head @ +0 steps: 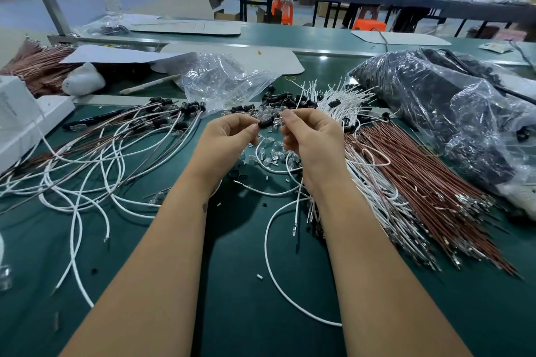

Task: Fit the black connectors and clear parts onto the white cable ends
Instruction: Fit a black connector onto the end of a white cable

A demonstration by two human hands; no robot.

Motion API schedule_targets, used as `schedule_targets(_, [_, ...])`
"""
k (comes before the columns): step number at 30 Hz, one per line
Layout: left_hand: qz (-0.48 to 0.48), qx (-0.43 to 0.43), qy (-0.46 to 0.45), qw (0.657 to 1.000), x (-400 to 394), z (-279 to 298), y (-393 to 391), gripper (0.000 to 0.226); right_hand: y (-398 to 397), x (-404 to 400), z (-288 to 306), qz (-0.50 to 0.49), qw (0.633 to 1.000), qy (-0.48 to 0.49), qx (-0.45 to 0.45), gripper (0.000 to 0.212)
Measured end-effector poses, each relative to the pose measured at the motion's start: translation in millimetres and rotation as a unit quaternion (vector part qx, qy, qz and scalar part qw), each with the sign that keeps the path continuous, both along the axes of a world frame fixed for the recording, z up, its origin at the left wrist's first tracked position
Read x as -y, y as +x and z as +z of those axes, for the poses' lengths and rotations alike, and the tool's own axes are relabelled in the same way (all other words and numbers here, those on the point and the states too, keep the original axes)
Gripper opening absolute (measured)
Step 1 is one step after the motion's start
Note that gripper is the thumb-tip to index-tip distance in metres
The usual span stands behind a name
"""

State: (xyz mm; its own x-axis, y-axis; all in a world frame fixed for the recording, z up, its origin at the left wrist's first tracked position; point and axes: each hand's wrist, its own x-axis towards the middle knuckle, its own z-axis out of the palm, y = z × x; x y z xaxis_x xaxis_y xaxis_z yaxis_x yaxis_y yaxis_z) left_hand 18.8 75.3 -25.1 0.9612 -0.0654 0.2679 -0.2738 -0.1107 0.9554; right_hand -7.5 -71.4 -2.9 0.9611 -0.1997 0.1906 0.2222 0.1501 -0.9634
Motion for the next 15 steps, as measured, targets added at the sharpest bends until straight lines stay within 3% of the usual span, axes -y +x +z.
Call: schedule_targets(15, [0.017,0.002,0.062,0.998,3.9,0.5,-4.0,0.010,5.4,1.0,-5.6,-0.036,0.997,0.028,-0.058,0.014])
